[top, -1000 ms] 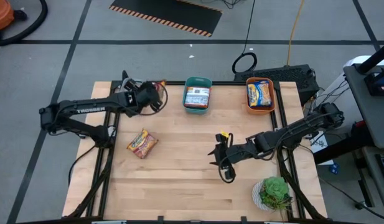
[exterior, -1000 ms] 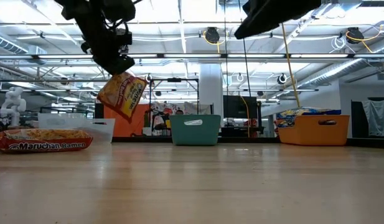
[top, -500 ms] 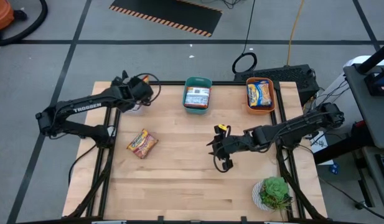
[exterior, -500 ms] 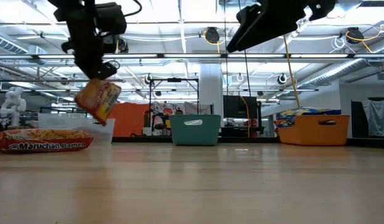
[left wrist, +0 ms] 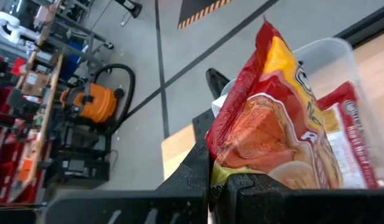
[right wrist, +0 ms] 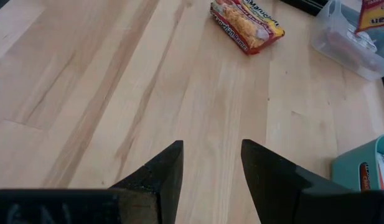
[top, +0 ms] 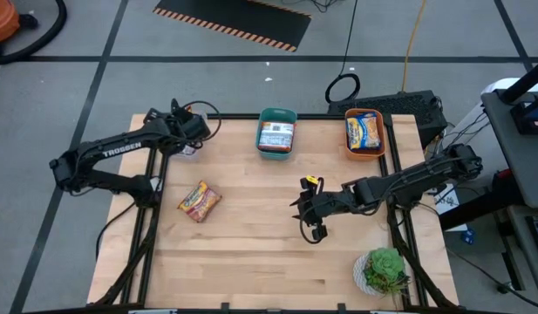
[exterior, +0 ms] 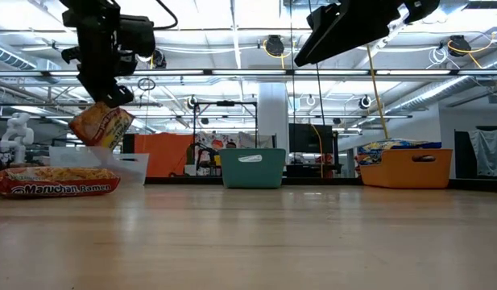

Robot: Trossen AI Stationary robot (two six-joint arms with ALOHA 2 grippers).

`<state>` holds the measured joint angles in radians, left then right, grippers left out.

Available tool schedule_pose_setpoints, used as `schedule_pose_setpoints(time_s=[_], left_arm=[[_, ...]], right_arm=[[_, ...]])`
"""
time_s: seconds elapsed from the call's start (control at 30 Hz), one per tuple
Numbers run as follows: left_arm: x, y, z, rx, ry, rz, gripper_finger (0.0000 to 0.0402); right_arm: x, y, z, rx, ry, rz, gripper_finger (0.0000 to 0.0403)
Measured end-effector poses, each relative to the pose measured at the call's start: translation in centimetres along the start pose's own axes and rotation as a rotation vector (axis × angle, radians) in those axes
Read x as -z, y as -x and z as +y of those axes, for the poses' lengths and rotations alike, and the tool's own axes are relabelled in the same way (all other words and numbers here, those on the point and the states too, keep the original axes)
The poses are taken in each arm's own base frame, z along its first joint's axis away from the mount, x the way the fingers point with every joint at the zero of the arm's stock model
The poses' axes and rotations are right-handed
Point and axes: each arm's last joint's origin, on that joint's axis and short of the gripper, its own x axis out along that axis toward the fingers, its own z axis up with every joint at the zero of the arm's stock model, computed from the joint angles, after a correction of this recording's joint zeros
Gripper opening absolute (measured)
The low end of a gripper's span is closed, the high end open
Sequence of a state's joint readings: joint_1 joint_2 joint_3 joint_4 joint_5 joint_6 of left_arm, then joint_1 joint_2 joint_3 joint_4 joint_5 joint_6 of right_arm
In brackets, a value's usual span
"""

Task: Sort Maruchan noodles
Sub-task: Put the right red noodle pack into the transparent bin

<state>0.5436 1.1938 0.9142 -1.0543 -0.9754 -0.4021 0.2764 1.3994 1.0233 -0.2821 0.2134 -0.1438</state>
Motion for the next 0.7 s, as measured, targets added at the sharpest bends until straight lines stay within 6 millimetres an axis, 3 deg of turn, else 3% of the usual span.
schedule_pose_setpoints(time_s=[0.33,0.7], left_arm=[[-0.01,-0.23,-0.05,0.057,-0.143,0.027,0.0016],[0.02,-0.23,-0.1,0.075,-0.141,0.034,0.0022]], right_arm=[[0.0,0.01,0.0,0.0,-0.004,0.0,0.0157],[0.0,0.01,0.0,-0.001,-0.027,0.0,0.0157]])
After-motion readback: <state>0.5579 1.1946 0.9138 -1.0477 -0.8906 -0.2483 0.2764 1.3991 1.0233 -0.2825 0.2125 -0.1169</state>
